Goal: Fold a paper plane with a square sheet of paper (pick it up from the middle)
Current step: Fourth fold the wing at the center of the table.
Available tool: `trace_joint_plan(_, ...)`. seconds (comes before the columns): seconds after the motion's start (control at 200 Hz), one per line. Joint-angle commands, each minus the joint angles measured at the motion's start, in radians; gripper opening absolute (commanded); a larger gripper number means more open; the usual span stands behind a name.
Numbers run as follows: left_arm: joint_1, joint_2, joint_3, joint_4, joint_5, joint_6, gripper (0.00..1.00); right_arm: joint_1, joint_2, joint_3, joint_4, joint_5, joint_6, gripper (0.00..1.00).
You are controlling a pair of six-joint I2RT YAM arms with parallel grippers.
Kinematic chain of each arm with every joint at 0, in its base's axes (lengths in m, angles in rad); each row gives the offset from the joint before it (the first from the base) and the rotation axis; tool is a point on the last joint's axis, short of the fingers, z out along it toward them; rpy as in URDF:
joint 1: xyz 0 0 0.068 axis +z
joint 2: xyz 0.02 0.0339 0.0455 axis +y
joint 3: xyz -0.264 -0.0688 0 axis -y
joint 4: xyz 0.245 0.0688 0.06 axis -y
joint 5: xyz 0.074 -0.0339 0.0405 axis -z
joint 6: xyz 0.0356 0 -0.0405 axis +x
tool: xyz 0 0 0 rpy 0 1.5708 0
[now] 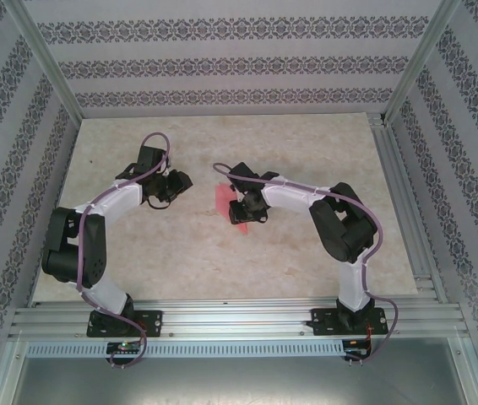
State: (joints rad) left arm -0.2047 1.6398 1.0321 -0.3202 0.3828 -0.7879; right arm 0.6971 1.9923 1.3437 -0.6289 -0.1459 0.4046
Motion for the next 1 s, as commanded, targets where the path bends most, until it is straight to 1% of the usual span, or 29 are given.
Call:
trace_joint_plan(0.0, 0.011, -0.006, -0.022, 0.033, 0.047, -0.027, 0.33, -0.016, -0.038, -0.026, 0.055, -0.075, 0.026, 0.34)
trace_joint_plan(0.11, 0.009, -0.010, -0.051, 0.065, 0.083, -0.050, 0.33, -0.026, -0.049, -0.047, 0.087, -0.110, 0.036, 0.35)
trace_joint_plan(0.17, 0.008, -0.013, -0.076, 0.101, 0.112, -0.075, 0.34, -0.036, -0.056, -0.060, 0.102, -0.121, 0.047, 0.33)
trace_joint_plan(0.195, 0.005, -0.014, -0.087, 0.117, 0.124, -0.084, 0.34, -0.043, -0.059, -0.068, 0.116, -0.133, 0.050, 0.32)
trace_joint_plan(0.245, 0.003, -0.015, -0.101, 0.131, 0.136, -0.096, 0.35, -0.056, -0.066, -0.091, 0.149, -0.170, 0.064, 0.23)
trace_joint_plan(0.27, 0.000, -0.017, -0.105, 0.133, 0.137, -0.097, 0.35, -0.065, -0.071, -0.102, 0.166, -0.184, 0.071, 0.21)
trace_joint_plan(0.32, -0.004, -0.019, -0.108, 0.128, 0.140, -0.096, 0.35, -0.079, -0.076, -0.121, 0.188, -0.214, 0.081, 0.20)
trace_joint_plan(0.385, -0.010, -0.021, -0.117, 0.134, 0.150, -0.102, 0.35, -0.094, -0.084, -0.144, 0.217, -0.246, 0.089, 0.14)
trace_joint_plan(0.47, -0.023, -0.020, -0.134, 0.168, 0.180, -0.125, 0.35, -0.114, -0.089, -0.167, 0.256, -0.297, 0.105, 0.12)
trace_joint_plan(0.505, -0.029, -0.017, -0.143, 0.188, 0.195, -0.138, 0.35, -0.122, -0.090, -0.177, 0.273, -0.321, 0.114, 0.10)
trace_joint_plan(0.565, -0.040, -0.014, -0.164, 0.234, 0.215, -0.170, 0.36, -0.137, -0.096, -0.203, 0.323, -0.362, 0.141, 0.09)
trace_joint_plan(0.6, -0.049, -0.012, -0.179, 0.273, 0.232, -0.195, 0.37, -0.146, -0.100, -0.220, 0.358, -0.391, 0.160, 0.07)
trace_joint_plan(0.634, -0.058, -0.009, -0.193, 0.309, 0.247, -0.218, 0.38, -0.156, -0.104, -0.236, 0.398, -0.420, 0.183, 0.06)
trace_joint_plan(0.729, -0.080, -0.013, -0.211, 0.341, 0.249, -0.250, 0.39, -0.179, -0.111, -0.274, 0.475, -0.468, 0.237, 0.11)
trace_joint_plan(0.759, -0.089, -0.017, -0.214, 0.344, 0.242, -0.253, 0.40, -0.184, -0.115, -0.280, 0.483, -0.476, 0.241, 0.16)
trace_joint_plan(0.784, -0.097, -0.018, -0.215, 0.343, 0.239, -0.254, 0.40, -0.189, -0.117, -0.282, 0.478, -0.475, 0.241, 0.24)
trace_joint_plan(0.799, -0.101, -0.017, -0.215, 0.342, 0.237, -0.254, 0.40, -0.191, -0.119, -0.282, 0.474, -0.474, 0.239, 0.25)
trace_joint_plan(0.889, -0.109, -0.010, -0.210, 0.339, 0.237, -0.254, 0.40, -0.201, -0.157, -0.295, 0.444, -0.431, 0.215, 0.30)
trace_joint_plan(0.929, -0.111, -0.008, -0.211, 0.338, 0.236, -0.258, 0.40, -0.200, -0.178, -0.284, 0.382, -0.396, 0.178, 0.34)
trace_joint_plan(0.994, -0.112, -0.006, -0.221, 0.355, 0.237, -0.266, 0.40, -0.197, -0.204, -0.279, 0.303, -0.336, 0.138, 0.36)
